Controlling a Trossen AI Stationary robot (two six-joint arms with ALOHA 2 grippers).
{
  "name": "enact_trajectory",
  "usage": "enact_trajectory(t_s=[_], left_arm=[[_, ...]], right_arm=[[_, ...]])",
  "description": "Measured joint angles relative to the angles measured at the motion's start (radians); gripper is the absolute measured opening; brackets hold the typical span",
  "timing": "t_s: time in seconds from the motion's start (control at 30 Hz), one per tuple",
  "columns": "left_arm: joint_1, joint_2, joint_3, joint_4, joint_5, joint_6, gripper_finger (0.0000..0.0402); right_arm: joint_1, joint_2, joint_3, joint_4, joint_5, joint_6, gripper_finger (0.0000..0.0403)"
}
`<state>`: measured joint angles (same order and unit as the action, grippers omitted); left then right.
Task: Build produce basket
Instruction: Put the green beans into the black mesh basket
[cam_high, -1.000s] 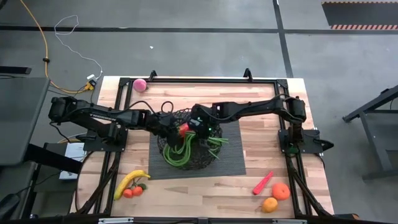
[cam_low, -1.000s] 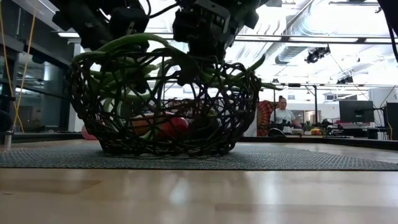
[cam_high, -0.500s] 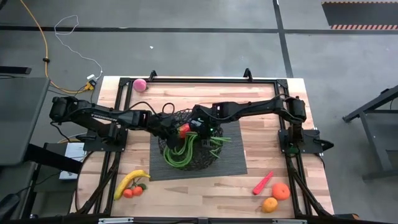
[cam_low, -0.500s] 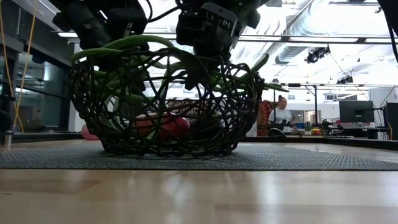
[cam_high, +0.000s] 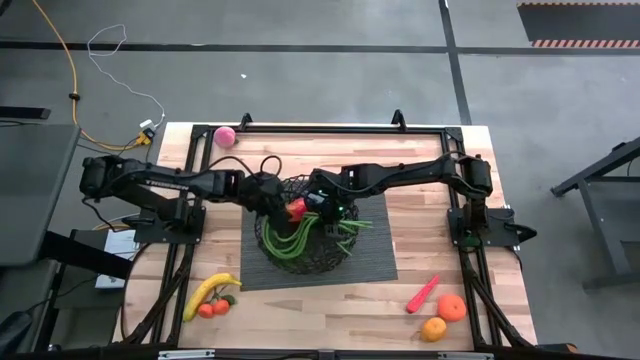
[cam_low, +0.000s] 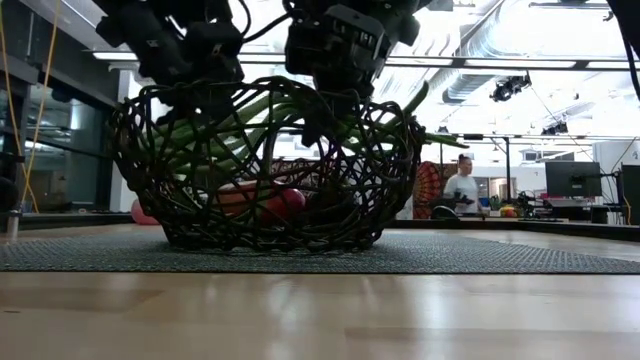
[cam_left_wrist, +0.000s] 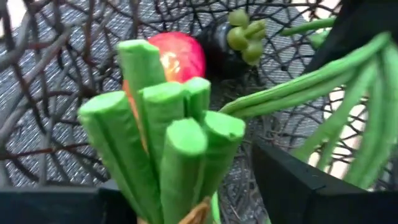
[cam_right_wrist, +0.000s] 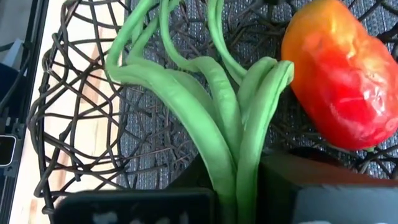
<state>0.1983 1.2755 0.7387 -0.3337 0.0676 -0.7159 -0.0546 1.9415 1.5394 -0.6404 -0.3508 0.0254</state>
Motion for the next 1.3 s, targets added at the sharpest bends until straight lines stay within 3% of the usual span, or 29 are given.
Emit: enact_trajectory(t_s=[0.33, 0.7, 1.07, 1.3], left_arm=[[0.050, 0.000, 0.041, -0.018, 0.112, 0.089, 0.0218], [0.048, 0.000, 0.152, -0.197, 0.001, 0.257, 0.0221], [-0.013, -0.017, 0.228, -0.196, 0.000, 0.286, 0.0221], [-0.040, -0.017, 0.308, -0.316, -0.010, 0.359, 0.0221]], right_arm=[[0.000, 0.000, 0.000, -0.045, 0.000, -0.003, 0.0000], [0.002, -0.001, 0.001, -0.056, 0.000, 0.011, 0.0000], [0.002, -0.001, 0.001, -0.088, -0.001, 0.011, 0.0000], [0.002, -0.002, 0.001, -0.098, 0.000, 0.011, 0.0000]])
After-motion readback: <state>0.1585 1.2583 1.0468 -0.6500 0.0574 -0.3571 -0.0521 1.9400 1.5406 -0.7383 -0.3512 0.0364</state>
